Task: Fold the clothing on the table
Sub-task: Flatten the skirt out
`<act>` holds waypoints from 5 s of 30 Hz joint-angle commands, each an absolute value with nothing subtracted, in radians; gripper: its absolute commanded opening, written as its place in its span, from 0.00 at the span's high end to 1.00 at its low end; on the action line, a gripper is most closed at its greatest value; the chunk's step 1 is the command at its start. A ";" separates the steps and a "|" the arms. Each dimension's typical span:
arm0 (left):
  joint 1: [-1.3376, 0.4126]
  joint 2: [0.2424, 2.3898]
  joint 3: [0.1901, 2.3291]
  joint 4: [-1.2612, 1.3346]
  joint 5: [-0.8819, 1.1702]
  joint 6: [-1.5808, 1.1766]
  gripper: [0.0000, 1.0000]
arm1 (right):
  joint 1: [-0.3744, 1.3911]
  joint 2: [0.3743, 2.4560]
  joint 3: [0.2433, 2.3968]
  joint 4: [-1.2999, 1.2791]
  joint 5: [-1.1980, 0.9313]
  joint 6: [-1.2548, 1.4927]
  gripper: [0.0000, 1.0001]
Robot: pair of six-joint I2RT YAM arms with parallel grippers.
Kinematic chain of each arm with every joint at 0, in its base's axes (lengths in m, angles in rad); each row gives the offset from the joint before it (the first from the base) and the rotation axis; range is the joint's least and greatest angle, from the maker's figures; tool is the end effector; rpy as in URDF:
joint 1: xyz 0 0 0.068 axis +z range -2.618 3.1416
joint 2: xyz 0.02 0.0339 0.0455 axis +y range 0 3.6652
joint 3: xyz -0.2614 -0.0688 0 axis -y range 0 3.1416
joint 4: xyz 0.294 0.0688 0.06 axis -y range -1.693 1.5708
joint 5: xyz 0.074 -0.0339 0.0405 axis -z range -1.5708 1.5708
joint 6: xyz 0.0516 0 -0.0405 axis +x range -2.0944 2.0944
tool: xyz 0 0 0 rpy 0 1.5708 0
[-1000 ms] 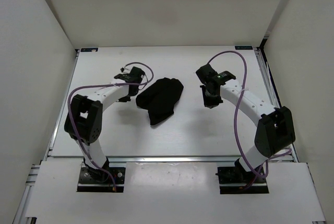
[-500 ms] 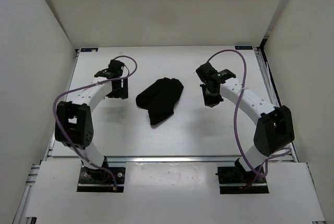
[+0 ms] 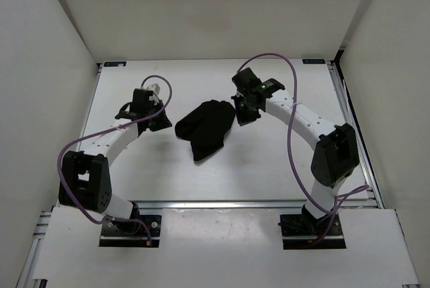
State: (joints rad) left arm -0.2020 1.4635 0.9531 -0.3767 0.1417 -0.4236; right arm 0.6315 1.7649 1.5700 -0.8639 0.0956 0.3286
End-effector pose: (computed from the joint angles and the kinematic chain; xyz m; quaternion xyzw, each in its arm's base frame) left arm 0.3481 -0.0787 0.1852 -0.0803 0.9366 -0.1664 0.2976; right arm 0.3515 0.2510 0.2626 -0.1338 0.9571 0.0758 0.2457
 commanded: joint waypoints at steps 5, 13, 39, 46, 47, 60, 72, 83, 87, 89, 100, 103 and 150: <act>-0.305 1.413 0.853 -0.143 0.426 -0.531 0.67 | 0.652 1.790 1.615 -0.902 0.106 0.325 1.00; -0.371 1.373 0.834 -0.159 0.462 -0.552 0.53 | 0.634 1.755 1.551 -0.897 0.097 0.356 1.00; -0.472 1.419 0.856 -0.290 0.136 -0.345 0.50 | 0.632 1.778 1.565 -0.913 0.064 0.376 1.00; -0.454 1.480 0.787 -0.152 0.230 -0.387 0.61 | 0.633 1.787 1.586 -0.934 0.066 0.373 0.99; -0.462 1.499 0.787 -0.126 0.241 -0.396 0.72 | 0.624 1.781 1.591 -0.937 0.066 0.373 1.00; -0.551 1.580 1.722 -0.313 0.722 -0.477 1.00 | 0.520 1.625 1.459 -0.924 0.175 0.443 1.00; -0.350 1.451 1.043 -0.163 0.480 -0.542 1.00 | 0.348 1.390 1.243 -0.821 0.141 0.503 1.00; -0.316 1.459 0.715 -0.184 0.331 -0.485 1.00 | 0.359 1.447 1.138 -0.756 -0.231 0.511 0.66; -0.327 1.442 0.669 -0.172 0.327 -0.488 1.00 | 0.322 1.428 1.013 -0.669 -0.290 0.557 0.59; -0.330 1.450 0.658 -0.178 0.330 -0.485 1.00 | 0.308 1.425 0.971 -0.635 -0.331 0.572 0.58; -0.328 1.451 0.637 -0.245 0.339 -0.449 1.00 | 0.304 1.434 0.716 -0.227 -0.459 0.649 0.60; -0.334 1.450 0.627 -0.250 0.339 -0.437 1.00 | 0.290 1.451 0.699 -0.198 -0.439 0.644 0.60; -0.242 1.233 0.497 -0.158 0.598 -0.537 0.49 | 0.233 1.571 0.609 -0.026 -0.588 0.724 1.00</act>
State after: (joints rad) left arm -0.2523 1.2758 0.5659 -0.2230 0.5140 -0.4610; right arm 0.2352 1.5841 0.5804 0.0170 -0.5888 0.7509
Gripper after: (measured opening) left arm 0.506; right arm 0.009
